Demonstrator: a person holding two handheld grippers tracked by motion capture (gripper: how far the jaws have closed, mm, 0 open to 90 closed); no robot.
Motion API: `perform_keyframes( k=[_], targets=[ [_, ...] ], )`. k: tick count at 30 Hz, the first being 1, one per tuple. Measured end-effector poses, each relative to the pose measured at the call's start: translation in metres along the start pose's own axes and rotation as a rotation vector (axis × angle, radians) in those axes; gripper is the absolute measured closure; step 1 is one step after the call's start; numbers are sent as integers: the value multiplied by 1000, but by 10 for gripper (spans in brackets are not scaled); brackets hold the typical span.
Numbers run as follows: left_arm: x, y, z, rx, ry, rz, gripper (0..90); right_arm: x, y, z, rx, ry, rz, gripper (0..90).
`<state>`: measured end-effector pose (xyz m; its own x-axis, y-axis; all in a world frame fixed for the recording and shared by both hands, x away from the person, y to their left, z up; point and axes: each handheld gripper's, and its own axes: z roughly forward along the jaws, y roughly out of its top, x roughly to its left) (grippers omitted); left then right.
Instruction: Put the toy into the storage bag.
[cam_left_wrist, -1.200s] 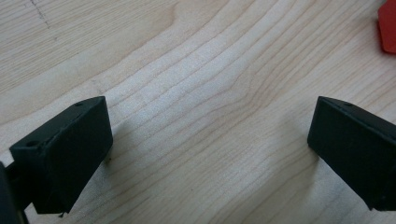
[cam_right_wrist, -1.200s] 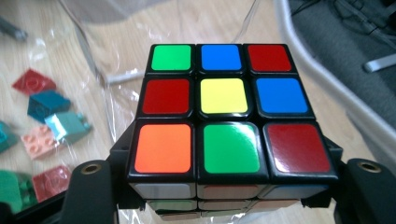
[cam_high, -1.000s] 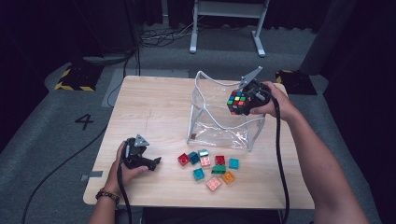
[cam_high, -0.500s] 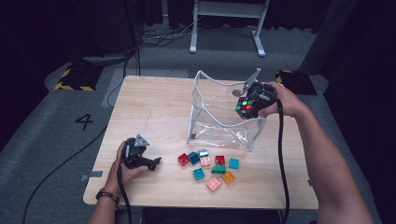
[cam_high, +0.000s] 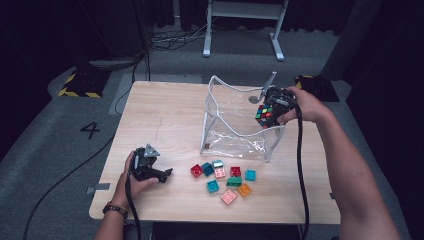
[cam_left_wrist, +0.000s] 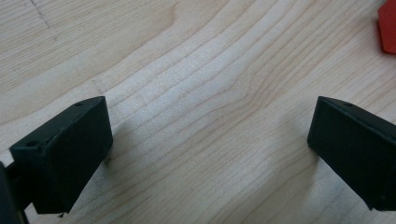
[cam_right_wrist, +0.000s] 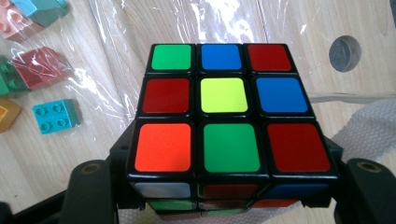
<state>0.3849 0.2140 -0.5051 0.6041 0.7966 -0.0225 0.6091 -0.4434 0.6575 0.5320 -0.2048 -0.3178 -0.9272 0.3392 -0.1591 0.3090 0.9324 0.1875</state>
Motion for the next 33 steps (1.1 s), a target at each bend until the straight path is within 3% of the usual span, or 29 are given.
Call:
perform_keyframes(
  k=[20,25,27,29,33],
  targets=[
    [0,0,0,0,0,1,3,3,5,5,58,18,17,337],
    [0,0,0,0,0,1,3,6,6,8,65,30,9,336],
    [0,0,0,0,0,1,3,4,5,9,49,19,-19,335],
    [0,0,0,0,0,1,3,6,5,8,66,36,12,335],
    [0,0,0,0,0,1,3,7,5,10,57,53,5,335]
  ],
)
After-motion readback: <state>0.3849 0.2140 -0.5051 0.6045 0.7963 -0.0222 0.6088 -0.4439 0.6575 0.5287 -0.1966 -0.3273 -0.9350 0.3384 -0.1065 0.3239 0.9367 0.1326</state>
